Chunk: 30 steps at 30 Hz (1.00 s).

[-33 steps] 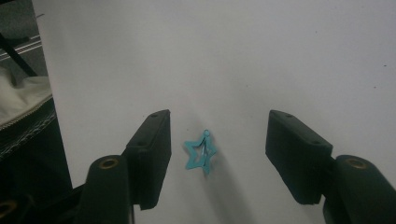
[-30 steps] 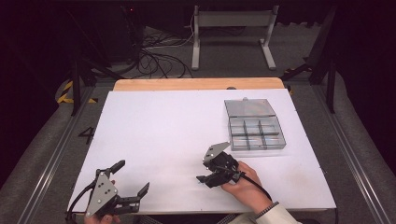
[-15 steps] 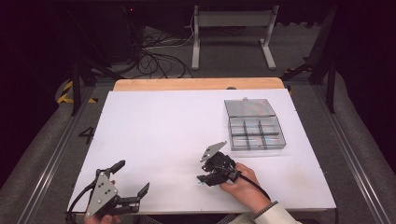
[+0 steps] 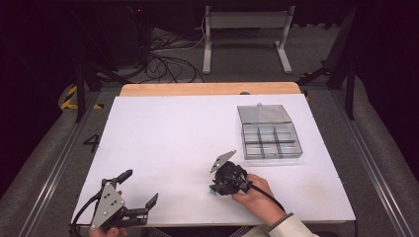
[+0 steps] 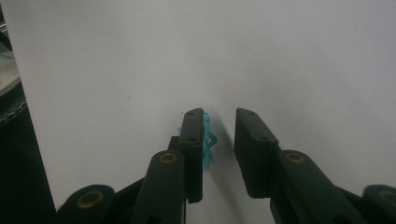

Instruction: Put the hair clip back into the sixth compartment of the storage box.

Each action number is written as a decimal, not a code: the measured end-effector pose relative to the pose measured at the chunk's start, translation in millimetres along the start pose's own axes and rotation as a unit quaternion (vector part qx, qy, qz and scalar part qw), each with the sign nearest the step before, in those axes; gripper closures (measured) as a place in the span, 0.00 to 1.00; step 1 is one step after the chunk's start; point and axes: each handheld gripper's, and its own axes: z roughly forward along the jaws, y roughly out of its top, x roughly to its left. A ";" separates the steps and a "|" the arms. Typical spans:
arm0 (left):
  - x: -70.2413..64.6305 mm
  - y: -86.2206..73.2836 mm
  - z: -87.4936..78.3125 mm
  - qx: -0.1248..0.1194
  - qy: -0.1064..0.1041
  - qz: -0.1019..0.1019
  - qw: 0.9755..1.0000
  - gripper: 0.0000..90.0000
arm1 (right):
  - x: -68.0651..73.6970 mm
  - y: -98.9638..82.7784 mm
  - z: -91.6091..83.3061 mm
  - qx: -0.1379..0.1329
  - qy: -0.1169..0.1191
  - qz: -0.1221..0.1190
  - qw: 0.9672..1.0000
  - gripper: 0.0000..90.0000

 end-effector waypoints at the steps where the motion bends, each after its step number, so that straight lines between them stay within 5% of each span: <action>1: 0.0 0.0 -0.1 0.000 0.000 0.000 1.000 0.04 | -0.1 0.0 0.3 0.000 0.001 0.000 1.000 0.84; 30: -0.2 0.0 0.0 0.000 0.000 -0.001 1.000 0.04 | -2.2 -0.7 3.3 0.002 0.032 0.017 0.999 0.99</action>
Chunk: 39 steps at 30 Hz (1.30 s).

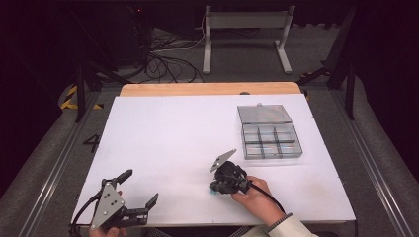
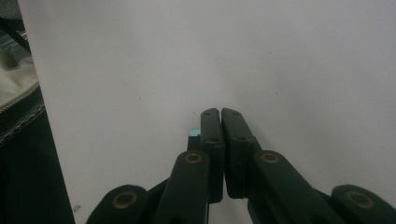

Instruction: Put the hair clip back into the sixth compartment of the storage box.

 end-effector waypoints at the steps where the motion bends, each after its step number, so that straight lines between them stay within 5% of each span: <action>1: 0.0 0.0 0.0 0.000 0.000 0.000 1.000 0.04 | -0.3 -0.1 -0.3 0.000 0.001 -0.002 1.000 0.99; 12: 0.2 0.0 -0.2 0.000 0.000 0.000 1.000 0.04 | 2.0 -0.2 -6.4 -0.019 0.007 0.000 1.000 0.99; 39: 0.3 0.1 -0.7 -0.001 0.001 0.001 1.000 0.04 | 11.1 -2.1 -32.5 -0.081 -0.034 -0.028 0.996 0.99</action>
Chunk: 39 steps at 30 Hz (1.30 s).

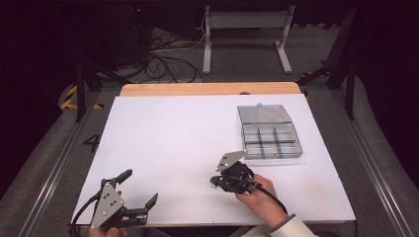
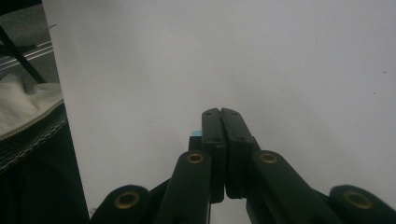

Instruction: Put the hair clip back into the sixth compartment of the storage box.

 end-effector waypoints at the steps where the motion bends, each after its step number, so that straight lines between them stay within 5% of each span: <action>1: 0.4 0.1 -0.1 0.000 0.000 0.003 1.000 0.04 | 0.0 0.0 -0.5 -0.002 -0.001 0.000 1.000 0.99; 39: 0.5 0.2 -0.2 0.000 0.001 0.002 1.000 0.04 | -7.1 -2.2 -34.2 -0.055 -0.046 0.006 0.997 0.99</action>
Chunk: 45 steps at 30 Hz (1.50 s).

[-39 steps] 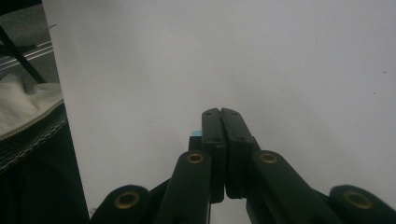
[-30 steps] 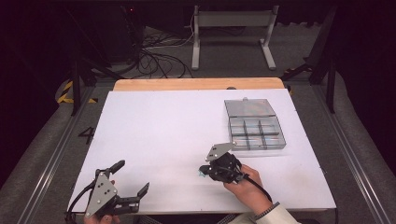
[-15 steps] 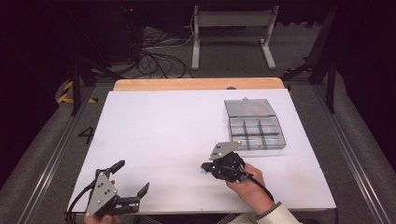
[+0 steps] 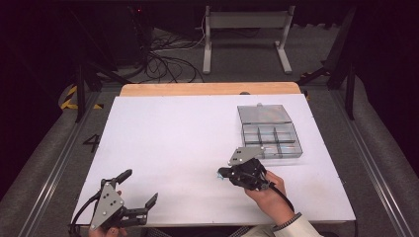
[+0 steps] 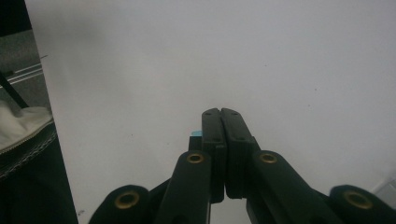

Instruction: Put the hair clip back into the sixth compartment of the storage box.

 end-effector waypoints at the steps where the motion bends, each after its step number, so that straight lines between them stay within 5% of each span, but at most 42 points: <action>1: 0.0 0.0 0.0 0.000 0.000 0.000 1.000 0.04 | -0.8 -0.2 -1.2 0.000 -0.001 0.002 1.000 0.99; 28: -0.1 -0.1 0.1 0.001 0.000 0.001 1.000 0.04 | -29.7 -9.2 -36.3 -0.027 -0.060 0.041 0.997 0.99; 45: 0.1 0.0 -0.1 0.000 0.000 0.001 1.000 0.04 | -51.8 -19.2 -58.9 -0.042 -0.101 0.078 0.991 0.99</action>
